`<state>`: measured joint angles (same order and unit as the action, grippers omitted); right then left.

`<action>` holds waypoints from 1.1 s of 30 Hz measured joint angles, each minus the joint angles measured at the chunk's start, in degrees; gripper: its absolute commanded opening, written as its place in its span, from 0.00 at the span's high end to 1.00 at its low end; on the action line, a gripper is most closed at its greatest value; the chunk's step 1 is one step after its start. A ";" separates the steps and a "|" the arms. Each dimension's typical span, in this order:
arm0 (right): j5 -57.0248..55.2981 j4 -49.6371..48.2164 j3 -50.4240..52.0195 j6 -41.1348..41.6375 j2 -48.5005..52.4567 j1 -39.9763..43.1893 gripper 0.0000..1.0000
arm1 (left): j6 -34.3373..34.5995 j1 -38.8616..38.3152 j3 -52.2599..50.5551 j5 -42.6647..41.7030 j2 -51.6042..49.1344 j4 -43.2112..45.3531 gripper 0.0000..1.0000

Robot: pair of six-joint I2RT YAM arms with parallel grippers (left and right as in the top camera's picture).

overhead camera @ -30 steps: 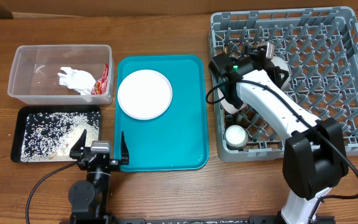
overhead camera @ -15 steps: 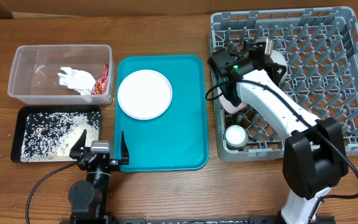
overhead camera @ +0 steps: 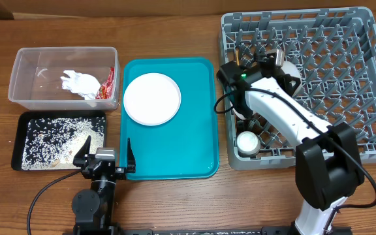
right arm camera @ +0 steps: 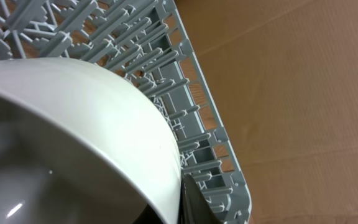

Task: Sort waste into correct bins and load items into the dishwasher
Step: 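Reach the right gripper to the white plate and grip its edge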

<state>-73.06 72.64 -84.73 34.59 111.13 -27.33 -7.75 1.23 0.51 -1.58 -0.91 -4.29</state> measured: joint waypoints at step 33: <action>14.32 7.93 -10.40 7.56 -5.73 -10.73 0.43 | 0.00 0.00 0.00 0.00 0.00 0.02 0.00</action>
<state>-58.74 80.58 -95.13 42.15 105.41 -38.06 -7.75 1.23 0.51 -1.58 -0.91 -4.27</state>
